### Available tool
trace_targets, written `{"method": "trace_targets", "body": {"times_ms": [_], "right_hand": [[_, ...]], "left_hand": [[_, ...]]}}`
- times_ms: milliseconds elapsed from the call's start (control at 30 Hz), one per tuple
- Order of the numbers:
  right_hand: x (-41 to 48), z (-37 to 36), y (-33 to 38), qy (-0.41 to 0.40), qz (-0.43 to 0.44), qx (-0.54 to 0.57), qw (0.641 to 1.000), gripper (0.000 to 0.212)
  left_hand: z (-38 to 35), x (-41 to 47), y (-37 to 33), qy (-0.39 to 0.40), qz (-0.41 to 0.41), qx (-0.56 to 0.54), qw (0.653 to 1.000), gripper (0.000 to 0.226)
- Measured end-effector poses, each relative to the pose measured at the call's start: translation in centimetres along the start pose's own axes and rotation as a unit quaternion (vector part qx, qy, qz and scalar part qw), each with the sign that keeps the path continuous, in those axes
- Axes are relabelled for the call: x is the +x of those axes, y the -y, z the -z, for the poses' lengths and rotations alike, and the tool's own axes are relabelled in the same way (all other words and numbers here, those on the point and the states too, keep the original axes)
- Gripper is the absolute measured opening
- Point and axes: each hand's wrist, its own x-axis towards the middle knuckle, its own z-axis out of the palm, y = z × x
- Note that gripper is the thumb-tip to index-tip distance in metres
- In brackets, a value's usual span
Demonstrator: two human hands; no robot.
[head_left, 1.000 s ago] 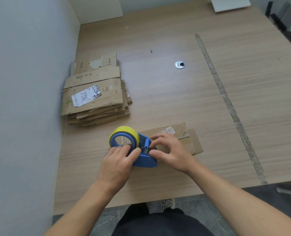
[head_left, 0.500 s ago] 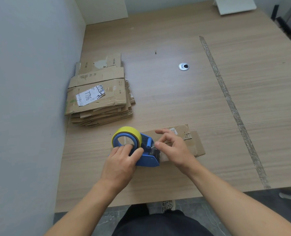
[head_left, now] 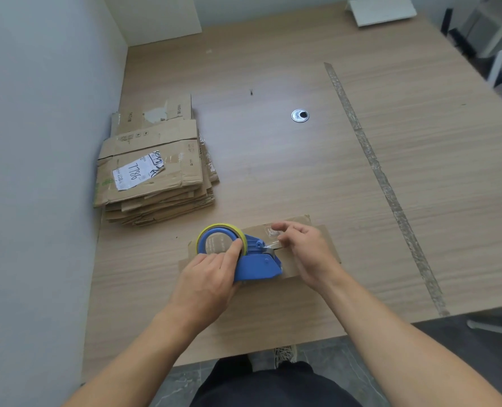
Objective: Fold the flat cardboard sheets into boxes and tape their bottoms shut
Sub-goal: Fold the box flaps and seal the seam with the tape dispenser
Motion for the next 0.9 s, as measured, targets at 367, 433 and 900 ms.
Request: {"method": "trace_targets", "body": {"times_ms": [367, 433, 900], "right_hand": [[-0.6, 2.7, 0.2, 0.002, -0.016, 0.068, 0.998, 0.020], [-0.5, 3.5, 0.4, 0.046, 0.004, 0.015, 0.999, 0.019], [-0.2, 6.1, 0.8, 0.232, 0.062, -0.168, 0.956, 0.031]], "left_hand": [[1.0, 3.9, -1.6, 0.092, -0.004, 0.025, 0.995, 0.073], [0.8, 4.1, -1.6, 0.093, 0.006, 0.010, 0.996, 0.071], [0.6, 4.0, -1.6, 0.140, 0.011, 0.043, 0.989, 0.072]]}}
